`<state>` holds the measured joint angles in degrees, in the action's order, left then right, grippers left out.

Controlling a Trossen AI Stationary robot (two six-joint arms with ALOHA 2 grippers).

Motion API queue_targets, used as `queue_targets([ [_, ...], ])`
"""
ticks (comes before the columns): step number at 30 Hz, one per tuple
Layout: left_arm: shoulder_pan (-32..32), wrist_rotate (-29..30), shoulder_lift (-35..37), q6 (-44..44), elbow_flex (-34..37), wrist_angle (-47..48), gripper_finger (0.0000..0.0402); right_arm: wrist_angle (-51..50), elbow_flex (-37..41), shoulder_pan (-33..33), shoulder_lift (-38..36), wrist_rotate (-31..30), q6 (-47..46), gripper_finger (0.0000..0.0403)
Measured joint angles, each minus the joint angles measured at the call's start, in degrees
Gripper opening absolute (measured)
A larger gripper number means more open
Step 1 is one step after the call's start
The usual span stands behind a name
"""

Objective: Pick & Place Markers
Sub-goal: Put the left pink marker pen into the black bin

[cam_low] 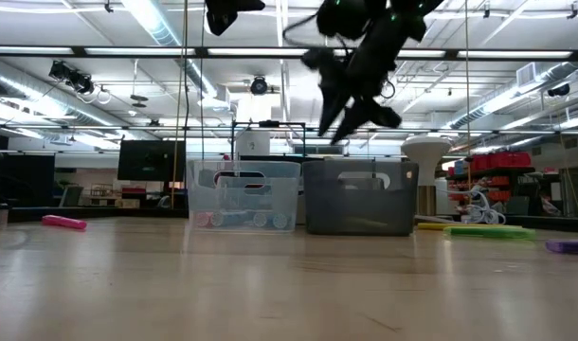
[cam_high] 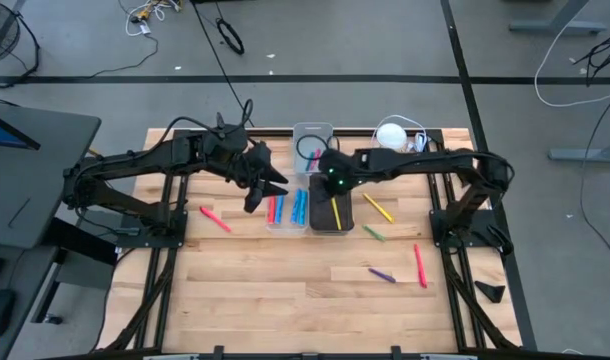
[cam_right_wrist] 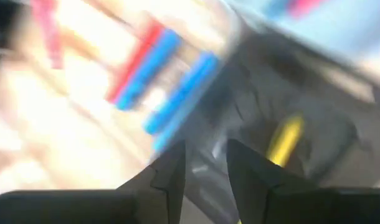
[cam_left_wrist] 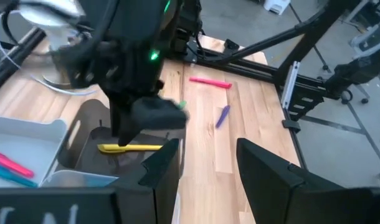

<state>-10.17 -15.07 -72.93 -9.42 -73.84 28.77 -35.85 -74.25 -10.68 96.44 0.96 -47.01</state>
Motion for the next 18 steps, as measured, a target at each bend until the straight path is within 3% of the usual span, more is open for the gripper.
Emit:
queue_targets([
  [6,0.0,3.2,0.0,-3.7,0.0,-1.9,0.0165,9.3,0.0,0.0,-5.5,1.5,14.2,0.0115],
  [18,0.0,12.4,0.0,-12.6,0.0,-2.0,0.0165,31.2,0.0,0.0,-10.1,17.8,30.3,0.0114],
])
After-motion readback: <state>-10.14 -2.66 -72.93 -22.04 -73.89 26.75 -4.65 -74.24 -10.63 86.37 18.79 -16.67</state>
